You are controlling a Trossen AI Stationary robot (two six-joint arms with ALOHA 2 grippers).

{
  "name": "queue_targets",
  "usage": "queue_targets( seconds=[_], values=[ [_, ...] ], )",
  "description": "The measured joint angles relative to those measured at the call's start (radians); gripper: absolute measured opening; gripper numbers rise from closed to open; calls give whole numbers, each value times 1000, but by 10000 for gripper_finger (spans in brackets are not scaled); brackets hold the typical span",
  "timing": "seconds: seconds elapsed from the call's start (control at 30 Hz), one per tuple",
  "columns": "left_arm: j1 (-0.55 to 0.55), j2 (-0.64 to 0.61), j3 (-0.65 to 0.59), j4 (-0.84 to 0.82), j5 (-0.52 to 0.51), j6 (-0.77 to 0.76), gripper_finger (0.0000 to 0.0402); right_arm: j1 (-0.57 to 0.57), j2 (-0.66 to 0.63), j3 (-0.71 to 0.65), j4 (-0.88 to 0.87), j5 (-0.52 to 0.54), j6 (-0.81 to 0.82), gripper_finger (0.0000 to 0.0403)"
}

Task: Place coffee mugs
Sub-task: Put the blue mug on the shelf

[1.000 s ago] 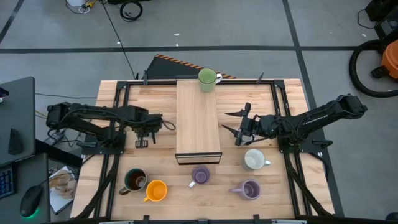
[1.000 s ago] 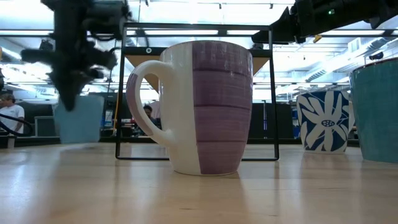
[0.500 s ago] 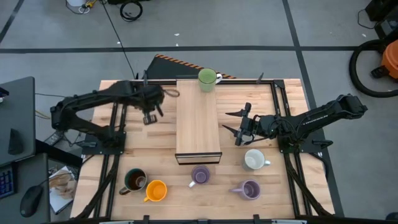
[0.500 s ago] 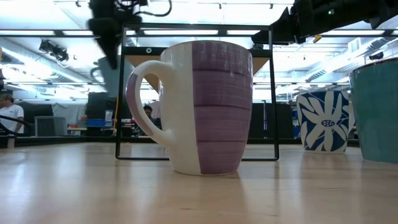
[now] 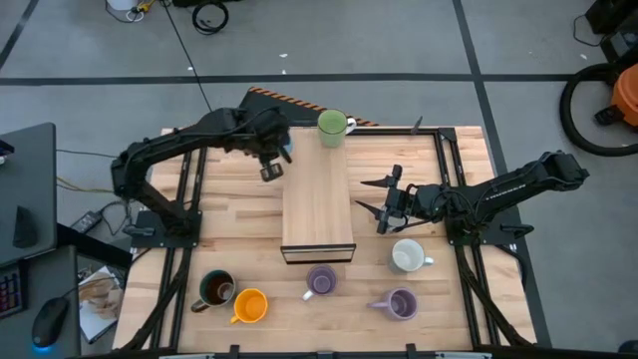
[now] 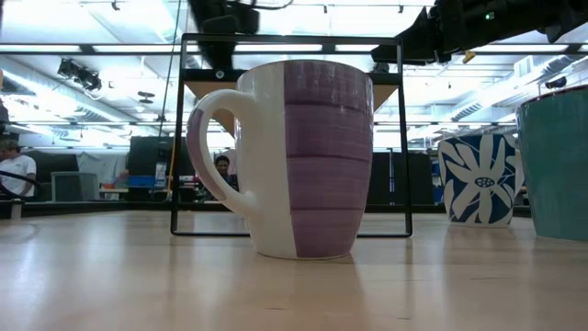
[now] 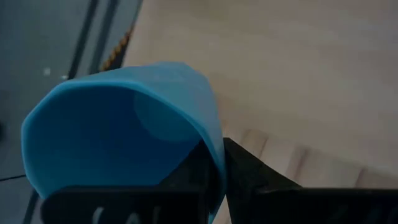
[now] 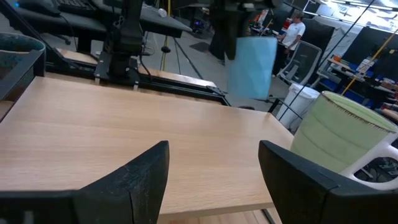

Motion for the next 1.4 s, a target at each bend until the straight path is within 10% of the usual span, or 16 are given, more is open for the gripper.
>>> queue_targets(
  seconds=[0.47, 1.4],
  values=[
    [44, 260, 299, -100, 72, 47, 29, 0, 0, 0, 0, -18, 0, 254],
    [57, 276, 304, -50, 48, 138, 68, 0, 0, 0, 2, -28, 0, 254]
  ],
)
